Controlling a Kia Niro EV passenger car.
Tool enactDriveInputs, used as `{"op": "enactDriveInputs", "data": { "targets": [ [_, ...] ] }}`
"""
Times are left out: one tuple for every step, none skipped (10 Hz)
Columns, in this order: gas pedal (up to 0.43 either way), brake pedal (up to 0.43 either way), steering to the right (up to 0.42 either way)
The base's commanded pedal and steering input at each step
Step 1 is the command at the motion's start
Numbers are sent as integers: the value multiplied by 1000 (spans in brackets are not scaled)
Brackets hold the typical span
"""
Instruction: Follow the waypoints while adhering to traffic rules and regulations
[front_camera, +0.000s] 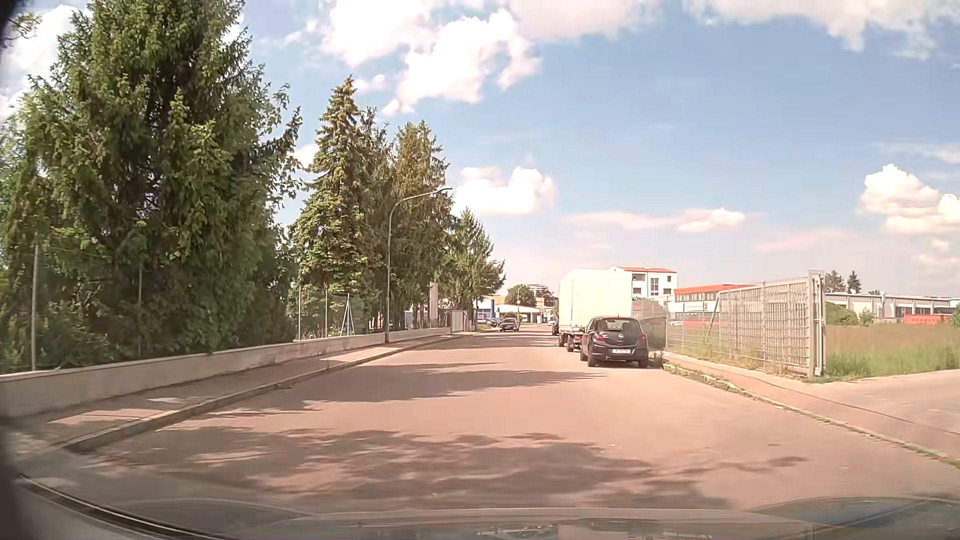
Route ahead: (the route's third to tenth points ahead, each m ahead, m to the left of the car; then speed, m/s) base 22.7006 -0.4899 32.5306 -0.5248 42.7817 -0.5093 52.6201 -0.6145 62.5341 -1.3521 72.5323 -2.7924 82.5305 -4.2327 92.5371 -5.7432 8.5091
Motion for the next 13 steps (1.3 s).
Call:
{"op": "enactDriveInputs", "data": {
  "targets": [
    [118,18,1],
    [118,18,-5],
    [130,18,-6],
    [130,18,-6],
    [130,18,-6],
    [138,18,-6],
    [150,18,-5],
    [150,18,-2],
    [150,18,2],
    [150,18,6],
    [157,18,7],
    [157,18,7],
    [157,18,7]
  ]
}}
